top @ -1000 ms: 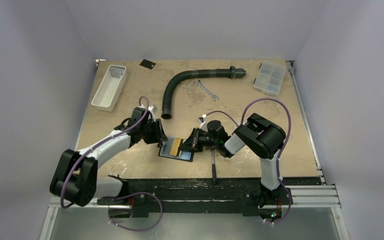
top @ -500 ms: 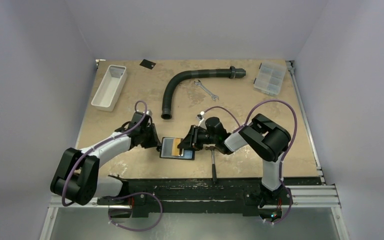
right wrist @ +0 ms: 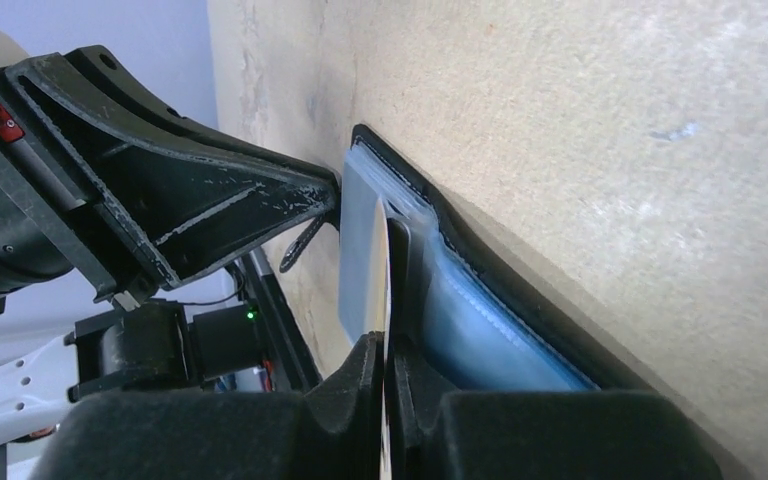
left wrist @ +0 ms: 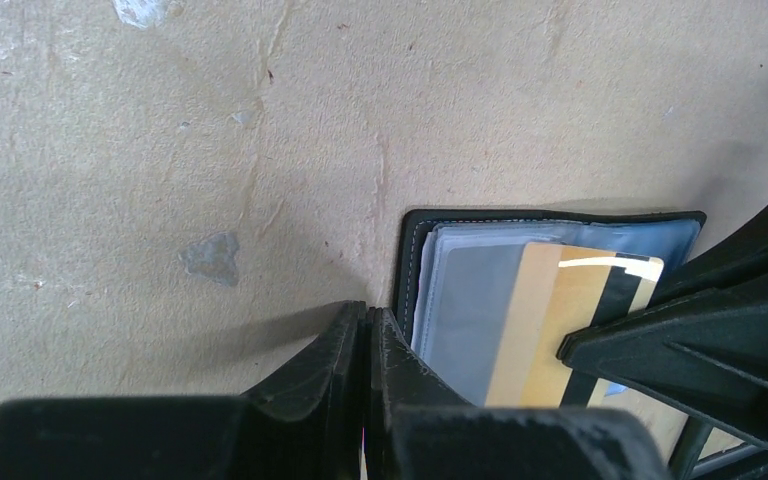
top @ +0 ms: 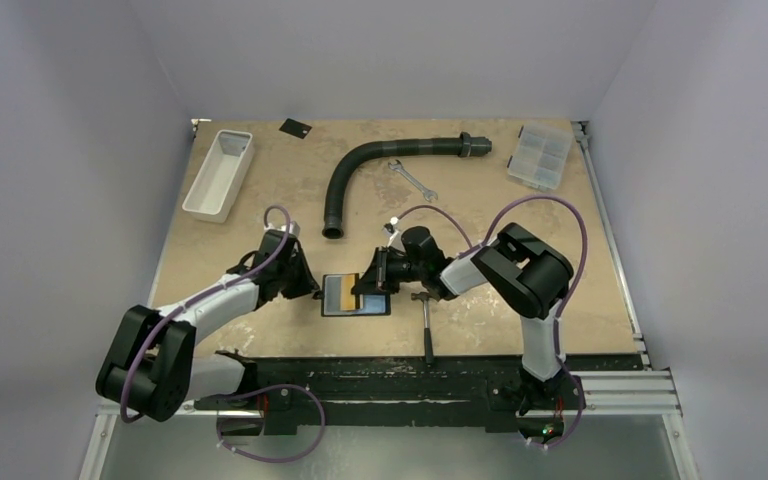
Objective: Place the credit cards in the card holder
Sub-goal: Insert the credit card into the card holder.
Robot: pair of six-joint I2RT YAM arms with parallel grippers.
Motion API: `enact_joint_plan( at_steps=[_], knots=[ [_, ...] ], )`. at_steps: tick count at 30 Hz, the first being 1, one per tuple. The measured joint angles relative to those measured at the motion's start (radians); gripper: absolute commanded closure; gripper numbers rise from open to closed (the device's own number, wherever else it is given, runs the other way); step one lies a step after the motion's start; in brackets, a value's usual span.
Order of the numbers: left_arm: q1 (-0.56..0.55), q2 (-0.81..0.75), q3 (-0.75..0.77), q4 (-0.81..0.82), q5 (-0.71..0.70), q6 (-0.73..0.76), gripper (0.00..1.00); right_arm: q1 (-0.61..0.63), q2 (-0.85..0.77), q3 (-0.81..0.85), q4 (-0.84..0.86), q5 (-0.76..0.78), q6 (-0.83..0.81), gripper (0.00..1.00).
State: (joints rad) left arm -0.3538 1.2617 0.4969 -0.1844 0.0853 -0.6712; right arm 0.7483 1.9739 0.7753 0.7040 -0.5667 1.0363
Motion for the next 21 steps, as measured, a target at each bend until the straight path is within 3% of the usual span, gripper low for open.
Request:
enact_joint_plan(
  at_steps=[4, 12, 21],
  knots=[
    [0.000, -0.013, -0.016, 0.017, 0.002, -0.003, 1.00, 0.008, 0.027, 0.022, 0.020, -0.020, 0.011, 0.94],
    [0.000, -0.023, -0.026, 0.028, 0.006, -0.003, 1.00, 0.006, 0.058, 0.021, 0.070, -0.076, 0.030, 0.68],
    [0.000, -0.032, -0.037, 0.033, 0.034, -0.018, 1.00, 0.001, -0.047, 0.021, -0.141, -0.055, -0.113, 0.58]
  ],
)
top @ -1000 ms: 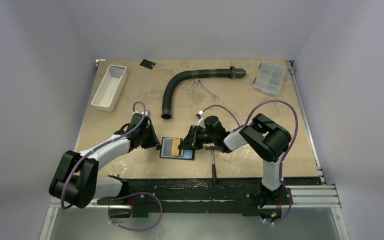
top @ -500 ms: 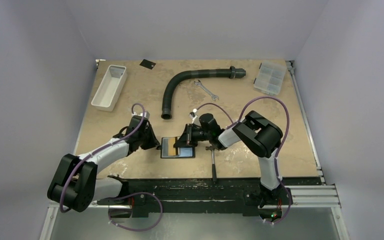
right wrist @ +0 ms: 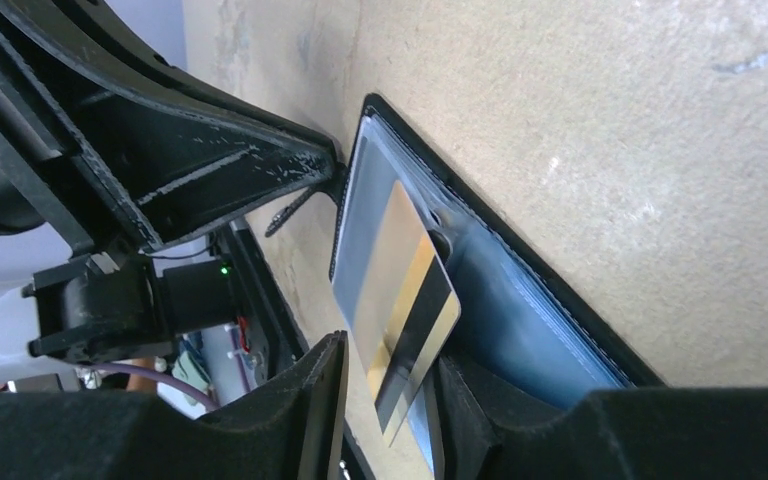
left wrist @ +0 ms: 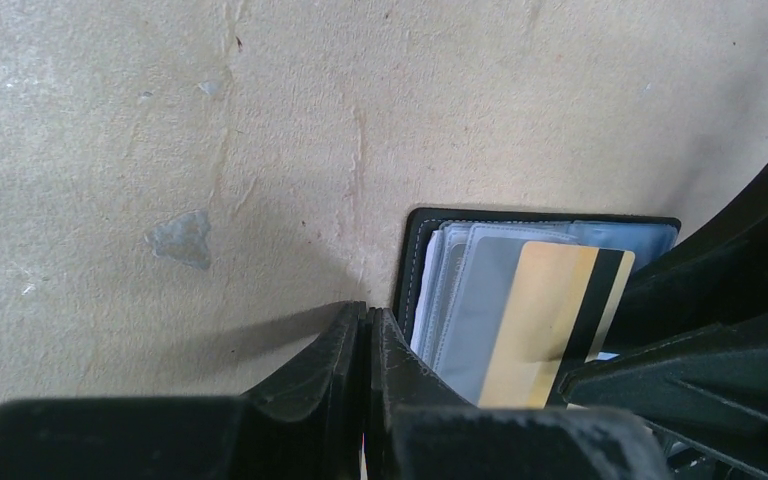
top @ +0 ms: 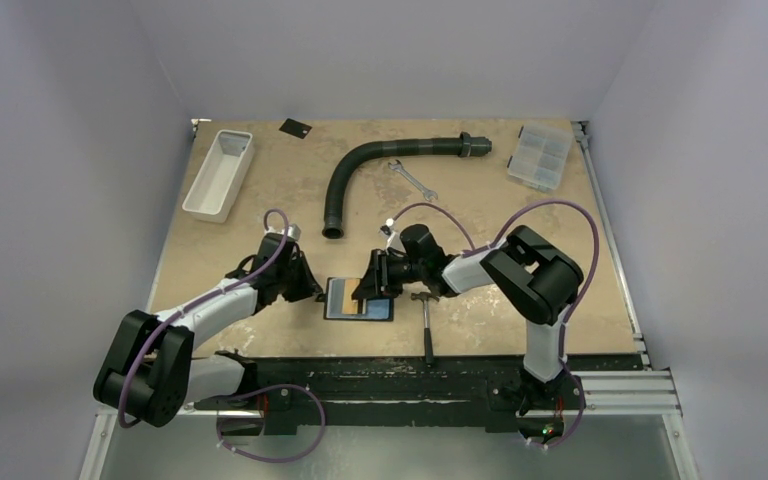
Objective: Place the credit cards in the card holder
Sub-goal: Insert the credit card into the card holder.
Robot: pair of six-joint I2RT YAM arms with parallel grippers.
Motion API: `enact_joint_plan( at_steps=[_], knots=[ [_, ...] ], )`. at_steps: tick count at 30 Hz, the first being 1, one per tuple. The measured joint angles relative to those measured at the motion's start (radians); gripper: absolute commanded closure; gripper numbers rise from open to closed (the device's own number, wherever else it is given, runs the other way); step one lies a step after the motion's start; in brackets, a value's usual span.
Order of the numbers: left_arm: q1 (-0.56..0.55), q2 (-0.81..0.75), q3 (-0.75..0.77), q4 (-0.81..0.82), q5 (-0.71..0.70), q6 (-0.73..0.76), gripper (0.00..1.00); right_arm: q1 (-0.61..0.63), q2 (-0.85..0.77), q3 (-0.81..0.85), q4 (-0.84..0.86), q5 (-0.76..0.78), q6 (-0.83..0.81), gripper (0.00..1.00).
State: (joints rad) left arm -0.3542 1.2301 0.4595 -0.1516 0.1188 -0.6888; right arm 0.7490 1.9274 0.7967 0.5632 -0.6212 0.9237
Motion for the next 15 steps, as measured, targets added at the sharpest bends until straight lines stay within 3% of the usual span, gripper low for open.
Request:
enact_joint_plan(
  at_steps=[6, 15],
  knots=[
    [0.000, 0.000, 0.000, 0.000, 0.013, 0.000, 1.00, 0.000, -0.045, 0.000, -0.098, 0.024, -0.059, 0.53],
    [0.000, 0.000, -0.002, 0.002, 0.026, 0.001, 1.00, 0.006, -0.104, 0.014, -0.227, 0.091, -0.124, 0.54]
  ],
)
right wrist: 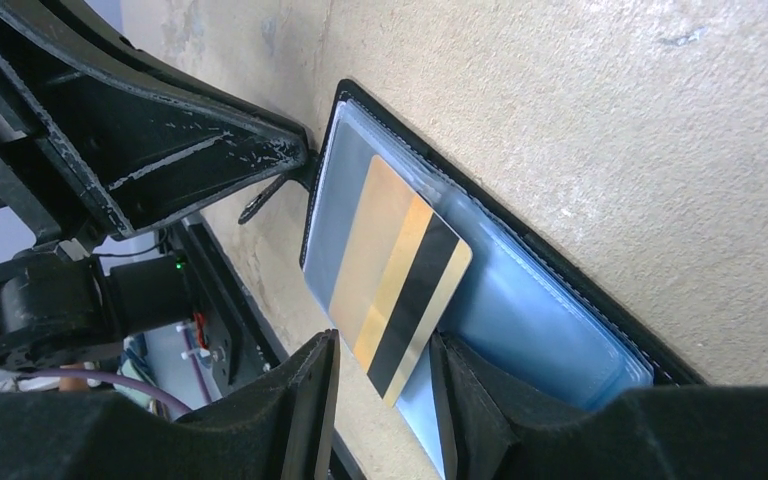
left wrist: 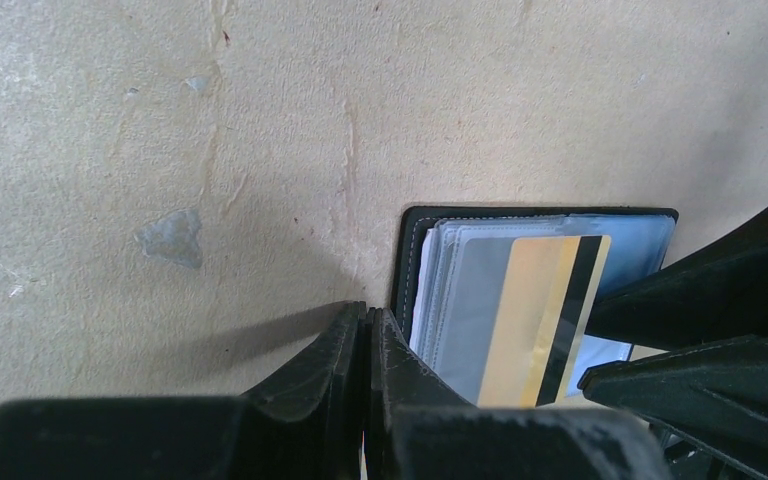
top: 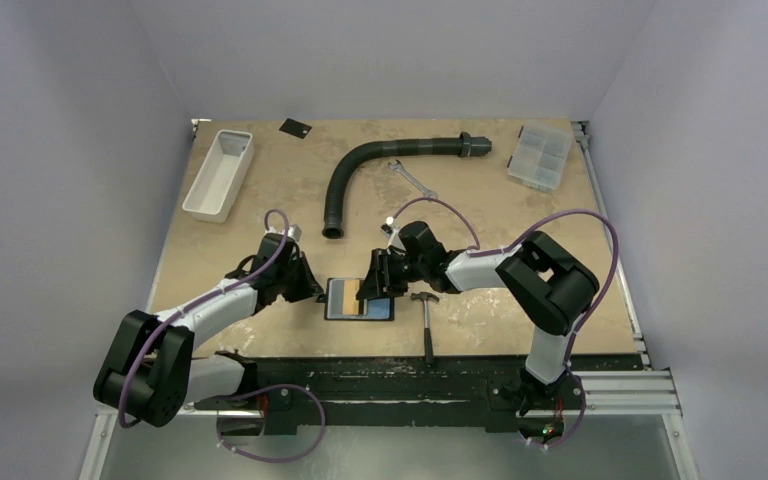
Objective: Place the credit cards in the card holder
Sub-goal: Insert the credit card into the card holder.
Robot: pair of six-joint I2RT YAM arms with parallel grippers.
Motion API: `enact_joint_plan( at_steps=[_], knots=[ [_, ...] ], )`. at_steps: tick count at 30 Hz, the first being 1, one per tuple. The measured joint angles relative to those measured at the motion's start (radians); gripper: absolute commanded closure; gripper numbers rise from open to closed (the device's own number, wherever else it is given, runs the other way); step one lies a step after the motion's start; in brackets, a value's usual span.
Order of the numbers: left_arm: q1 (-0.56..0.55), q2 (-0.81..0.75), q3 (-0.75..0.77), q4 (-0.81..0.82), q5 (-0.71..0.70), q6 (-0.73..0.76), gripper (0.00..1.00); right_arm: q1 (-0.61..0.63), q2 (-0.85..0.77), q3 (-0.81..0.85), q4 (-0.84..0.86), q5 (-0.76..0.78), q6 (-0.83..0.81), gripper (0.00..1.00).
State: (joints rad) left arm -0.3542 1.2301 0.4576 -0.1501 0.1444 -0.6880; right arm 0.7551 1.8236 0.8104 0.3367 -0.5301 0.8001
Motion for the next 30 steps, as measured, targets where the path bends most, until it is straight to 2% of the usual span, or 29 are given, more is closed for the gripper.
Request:
enact_joint_plan(
  at_steps=[10, 17, 20, 24, 27, 29, 30],
  knots=[
    [0.000, 0.000, -0.006, 0.010, 0.007, 0.000, 1.00, 0.064, 0.045, 0.111, -0.092, 0.069, -0.032, 0.58],
    [0.000, -0.001, -0.011, 0.016, 0.009, -0.002, 1.00, 0.080, 0.065, 0.134, -0.092, 0.075, -0.007, 0.57],
    [0.000, -0.005, -0.014, 0.015, 0.013, -0.008, 1.00, 0.082, 0.067, 0.109, -0.027, 0.067, 0.047, 0.56],
    [0.000, -0.018, -0.027, 0.015, 0.028, -0.023, 1.00, 0.084, 0.069, 0.011, 0.159, 0.039, 0.183, 0.55],
    [-0.001, -0.036, -0.032, 0.001, 0.034, -0.034, 0.99, 0.085, 0.071, -0.021, 0.215, 0.038, 0.242, 0.53],
    [-0.001, -0.048, -0.032, -0.014, 0.030, -0.035, 0.93, 0.084, 0.067, -0.018, 0.203, 0.045, 0.227, 0.50],
    [-0.001, -0.056, -0.032, -0.025, 0.027, -0.035, 0.90, 0.084, 0.059, -0.012, 0.172, 0.049, 0.201, 0.45]
  ],
)
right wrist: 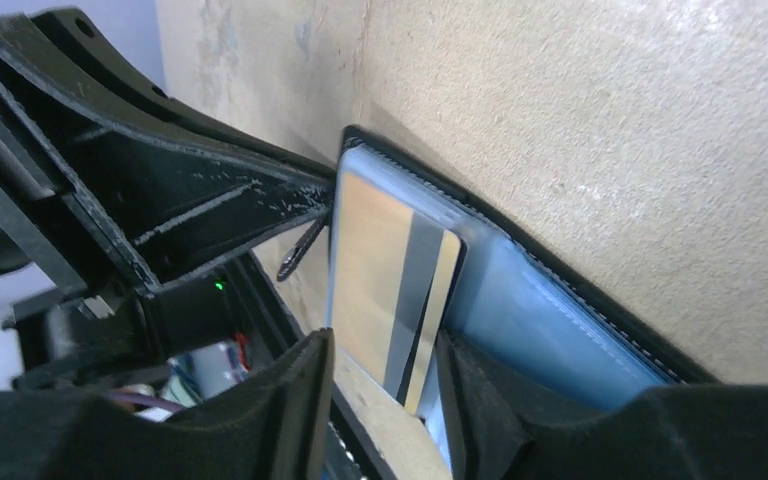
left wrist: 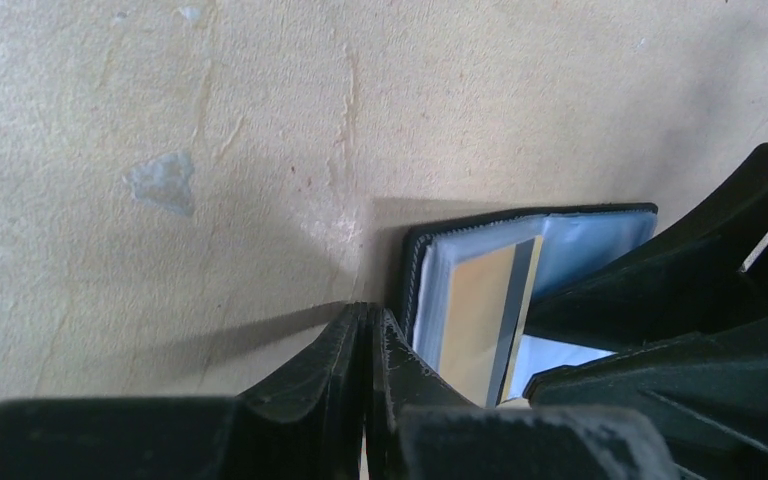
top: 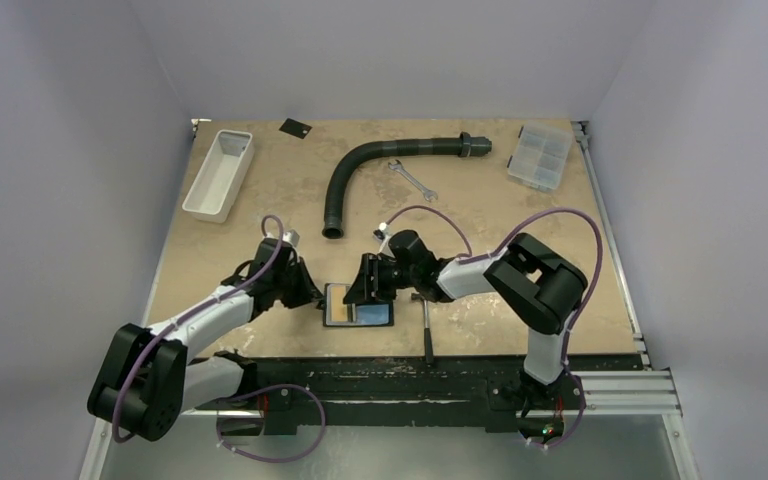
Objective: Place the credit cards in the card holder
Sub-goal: Insert the credit card into the card holder, then close the card holder at the center of the board.
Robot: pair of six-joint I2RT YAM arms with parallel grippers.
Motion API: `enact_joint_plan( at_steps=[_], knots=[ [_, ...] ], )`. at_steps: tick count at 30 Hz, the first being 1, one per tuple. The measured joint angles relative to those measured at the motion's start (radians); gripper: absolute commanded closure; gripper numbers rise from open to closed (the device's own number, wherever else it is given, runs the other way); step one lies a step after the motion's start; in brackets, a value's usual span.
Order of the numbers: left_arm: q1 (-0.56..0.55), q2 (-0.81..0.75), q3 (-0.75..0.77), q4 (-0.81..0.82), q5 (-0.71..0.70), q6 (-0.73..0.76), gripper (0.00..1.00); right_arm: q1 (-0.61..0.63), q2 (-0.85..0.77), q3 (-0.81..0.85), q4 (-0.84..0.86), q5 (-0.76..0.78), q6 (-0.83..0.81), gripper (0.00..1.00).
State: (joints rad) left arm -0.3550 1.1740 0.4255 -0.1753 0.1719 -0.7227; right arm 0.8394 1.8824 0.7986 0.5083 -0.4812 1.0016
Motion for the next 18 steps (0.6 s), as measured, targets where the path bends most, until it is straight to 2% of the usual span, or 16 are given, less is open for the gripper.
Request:
enact_joint_plan(
  at_steps=[4, 9, 11, 14, 18],
  knots=[
    [0.000, -0.027, 0.004, -0.040, -0.006, 0.000, 0.71, 0.000, -0.060, 0.042, -0.156, 0.029, -0.145, 0.40],
    [-0.001, -0.029, 0.031, -0.090, -0.022, -0.011, 0.55, -0.001, -0.170, 0.048, -0.296, 0.053, -0.311, 0.39],
    [-0.001, -0.035, 0.039, -0.110, -0.032, -0.019, 0.28, -0.002, -0.197, 0.047, -0.322, 0.054, -0.344, 0.39],
    [-0.002, -0.055, 0.051, -0.144, -0.043, -0.022, 0.17, -0.013, -0.242, 0.026, -0.343, 0.064, -0.376, 0.39],
    [-0.048, -0.056, 0.087, -0.191, -0.079, -0.018, 0.16, -0.068, -0.271, -0.030, -0.348, 0.060, -0.393, 0.37]
  ],
)
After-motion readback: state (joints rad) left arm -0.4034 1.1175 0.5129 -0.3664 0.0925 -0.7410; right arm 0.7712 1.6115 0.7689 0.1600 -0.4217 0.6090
